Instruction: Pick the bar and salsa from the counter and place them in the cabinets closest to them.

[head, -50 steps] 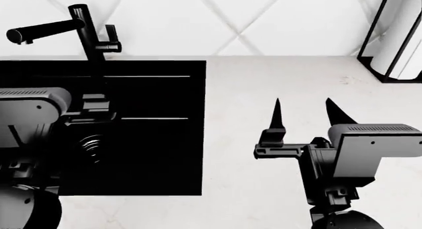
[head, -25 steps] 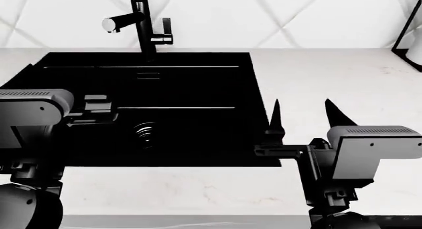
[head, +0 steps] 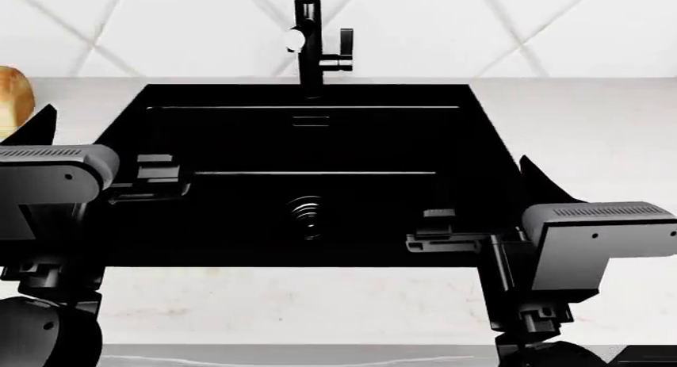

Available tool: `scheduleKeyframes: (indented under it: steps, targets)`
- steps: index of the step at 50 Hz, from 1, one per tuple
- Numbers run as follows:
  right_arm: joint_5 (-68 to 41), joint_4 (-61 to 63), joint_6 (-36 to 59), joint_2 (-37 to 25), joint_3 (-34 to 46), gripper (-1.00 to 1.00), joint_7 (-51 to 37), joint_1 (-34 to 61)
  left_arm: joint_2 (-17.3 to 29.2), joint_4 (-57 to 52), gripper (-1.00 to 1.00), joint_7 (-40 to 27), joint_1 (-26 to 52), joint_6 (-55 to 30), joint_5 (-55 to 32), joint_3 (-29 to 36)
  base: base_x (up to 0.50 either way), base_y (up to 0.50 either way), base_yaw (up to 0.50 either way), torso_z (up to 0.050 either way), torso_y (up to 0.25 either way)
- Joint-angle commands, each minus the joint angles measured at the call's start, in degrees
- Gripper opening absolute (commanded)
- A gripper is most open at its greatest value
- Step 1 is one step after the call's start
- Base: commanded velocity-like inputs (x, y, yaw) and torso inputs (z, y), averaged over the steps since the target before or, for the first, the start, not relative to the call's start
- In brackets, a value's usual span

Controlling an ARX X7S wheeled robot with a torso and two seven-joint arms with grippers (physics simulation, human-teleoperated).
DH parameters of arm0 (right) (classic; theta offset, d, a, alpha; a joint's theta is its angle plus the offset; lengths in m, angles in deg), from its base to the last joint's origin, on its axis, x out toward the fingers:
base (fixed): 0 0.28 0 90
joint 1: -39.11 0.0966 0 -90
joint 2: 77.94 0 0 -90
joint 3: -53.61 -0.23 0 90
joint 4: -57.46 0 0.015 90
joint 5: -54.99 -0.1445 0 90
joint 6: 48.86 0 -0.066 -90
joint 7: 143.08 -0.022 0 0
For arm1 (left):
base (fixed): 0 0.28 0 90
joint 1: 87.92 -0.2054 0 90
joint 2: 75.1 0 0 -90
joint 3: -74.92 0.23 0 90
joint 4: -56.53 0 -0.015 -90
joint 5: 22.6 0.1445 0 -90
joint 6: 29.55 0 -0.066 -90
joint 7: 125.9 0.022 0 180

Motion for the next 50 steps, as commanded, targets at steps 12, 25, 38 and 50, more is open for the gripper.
scheduleKeyframes:
  steps: [12, 25, 38, 50]
  targets:
    - [-1.12, 1.32, 1.36, -1.47, 0.16, 1.00, -1.01, 1.63, 0.58, -1.18, 1.00, -0.82, 1.42, -1.20, -1.33, -0.34, 0.00, 0.50, 0.00, 0.000, 0.000]
    - [-1.97, 7.11, 7.51, -2.35, -0.26, 1.00, -2.39, 5.85, 1.88, -5.47, 1.00, -2.85, 4.70, -5.44, -4.54, -2.73, 0.00, 0.50, 0.00, 0.000, 0.000]
    - [-2.29, 6.52, 5.87, -2.88, -0.12, 1.00, -3.12, 4.80, 2.02, -4.76, 1.00, -3.27, 3.48, -3.84, -3.96, -1.75, 0.00, 0.50, 0.00, 0.000, 0.000]
    - [-2.68, 6.06, 5.23, -3.20, -0.07, 1.00, -3.71, 4.49, 2.48, -4.84, 1.00, -3.79, 3.15, -3.58, -4.38, -1.63, 0.00, 0.50, 0.00, 0.000, 0.000]
